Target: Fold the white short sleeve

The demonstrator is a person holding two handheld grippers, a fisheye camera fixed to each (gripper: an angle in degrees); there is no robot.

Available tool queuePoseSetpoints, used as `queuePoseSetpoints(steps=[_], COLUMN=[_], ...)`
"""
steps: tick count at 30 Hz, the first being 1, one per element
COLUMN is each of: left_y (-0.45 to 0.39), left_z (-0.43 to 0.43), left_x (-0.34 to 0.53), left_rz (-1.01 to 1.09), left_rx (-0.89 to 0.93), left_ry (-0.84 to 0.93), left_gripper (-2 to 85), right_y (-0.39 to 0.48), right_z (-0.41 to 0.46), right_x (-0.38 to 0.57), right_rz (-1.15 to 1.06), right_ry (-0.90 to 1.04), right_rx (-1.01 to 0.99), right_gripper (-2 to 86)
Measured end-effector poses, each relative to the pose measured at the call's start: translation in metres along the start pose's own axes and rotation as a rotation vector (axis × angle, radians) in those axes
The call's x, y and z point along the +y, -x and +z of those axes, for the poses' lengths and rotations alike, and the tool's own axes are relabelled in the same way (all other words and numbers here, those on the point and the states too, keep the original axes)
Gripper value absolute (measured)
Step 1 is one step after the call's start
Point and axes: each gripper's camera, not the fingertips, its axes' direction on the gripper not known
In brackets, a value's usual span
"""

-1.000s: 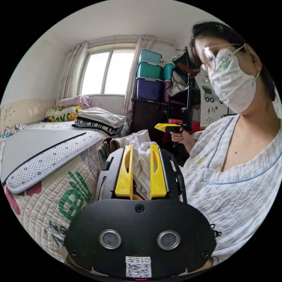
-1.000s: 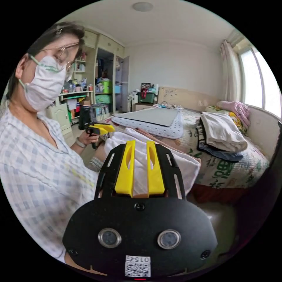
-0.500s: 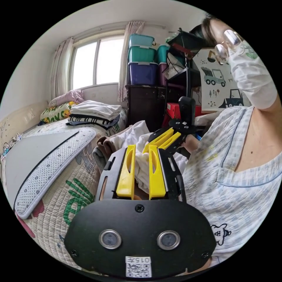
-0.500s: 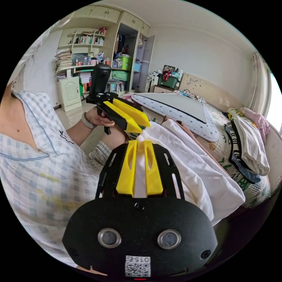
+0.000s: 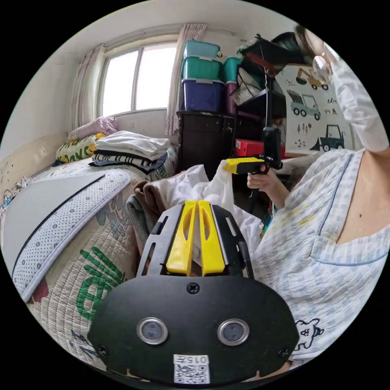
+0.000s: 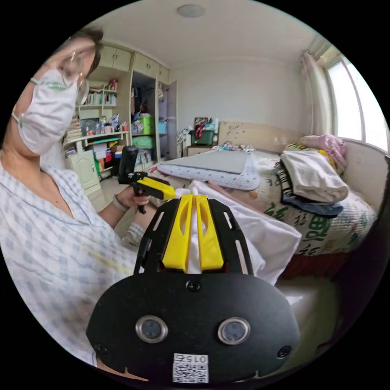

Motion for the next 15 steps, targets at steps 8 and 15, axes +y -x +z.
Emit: queuePoseSetpoints(steps=[8, 15], left_y=[0.011, -0.028], left_z=[-0.206, -0.384], left_x=[0.038, 0.059], left_rz=[-0.052, -0.008], left_rx=[-0.244, -0.646], left_ry=[-0.352, -0.481], left_gripper=[-0.1, -0.3], right_y=[-0.009, -0.035], right_z=[-0.106, -0.078], right_x=[-0.078, -0.166], right_rz=[-0.033, -0.055], right_ry=[-0.330, -0.380], right_rx=[0.314, 0.207], right_gripper=[-0.8, -0.8])
